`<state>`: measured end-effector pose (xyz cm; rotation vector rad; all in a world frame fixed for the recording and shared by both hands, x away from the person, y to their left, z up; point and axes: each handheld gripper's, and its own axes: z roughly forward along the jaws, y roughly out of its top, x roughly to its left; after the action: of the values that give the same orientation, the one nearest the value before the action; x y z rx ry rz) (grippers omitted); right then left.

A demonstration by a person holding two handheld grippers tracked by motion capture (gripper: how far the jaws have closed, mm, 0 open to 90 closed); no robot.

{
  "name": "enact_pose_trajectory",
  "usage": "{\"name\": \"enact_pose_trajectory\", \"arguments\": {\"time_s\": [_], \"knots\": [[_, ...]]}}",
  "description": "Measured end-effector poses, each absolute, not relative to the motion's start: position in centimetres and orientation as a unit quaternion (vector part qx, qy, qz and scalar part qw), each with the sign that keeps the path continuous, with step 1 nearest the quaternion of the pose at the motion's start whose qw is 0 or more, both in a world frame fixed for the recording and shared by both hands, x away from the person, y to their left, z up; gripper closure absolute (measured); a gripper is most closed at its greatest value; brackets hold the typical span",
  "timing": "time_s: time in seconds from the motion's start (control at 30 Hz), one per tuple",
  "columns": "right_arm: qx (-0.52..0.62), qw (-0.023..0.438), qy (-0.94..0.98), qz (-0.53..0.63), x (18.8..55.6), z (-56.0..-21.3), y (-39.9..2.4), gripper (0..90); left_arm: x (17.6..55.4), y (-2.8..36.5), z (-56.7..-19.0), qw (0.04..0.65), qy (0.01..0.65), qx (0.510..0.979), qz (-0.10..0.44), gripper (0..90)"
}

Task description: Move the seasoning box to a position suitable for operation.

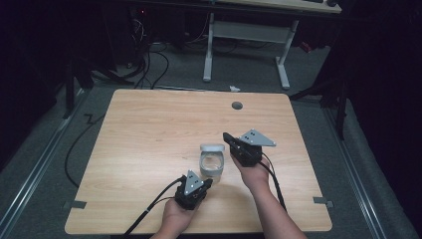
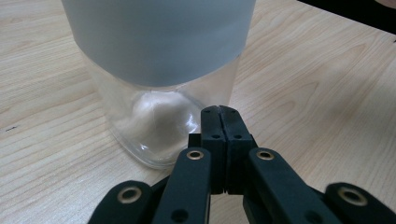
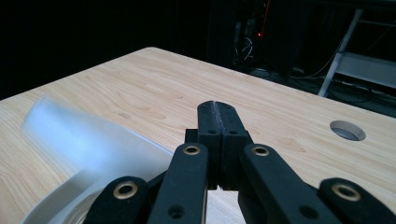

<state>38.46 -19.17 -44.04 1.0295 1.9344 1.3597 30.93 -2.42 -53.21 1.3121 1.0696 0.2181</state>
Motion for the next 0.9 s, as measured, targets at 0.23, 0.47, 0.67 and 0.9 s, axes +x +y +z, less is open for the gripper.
{"name": "enact_pose_trajectory", "arguments": {"time_s": [0.23, 0.47, 0.67, 0.9], "knots": [[0.375, 0.279, 0.719, 0.513, 37.6, -43.6, -19.0, 90.0, 30.9, -2.4, -53.2, 0.658, 0.473, 0.579, 0.095, 89.5], [0.367, 0.276, 0.725, 0.514, 36.4, -44.0, -18.6, 90.0, 30.9, -2.4, -53.2, 0.659, 0.472, 0.578, 0.095, 89.4], [0.366, 0.266, 0.729, 0.514, 35.0, -44.6, -18.6, 90.0, 30.9, -2.4, -53.2, 0.659, 0.472, 0.578, 0.095, 89.4], [0.367, 0.261, 0.731, 0.513, 34.2, -45.1, -18.9, 90.0, 30.9, -2.4, -53.2, 0.659, 0.47, 0.579, 0.096, 89.2]]}}
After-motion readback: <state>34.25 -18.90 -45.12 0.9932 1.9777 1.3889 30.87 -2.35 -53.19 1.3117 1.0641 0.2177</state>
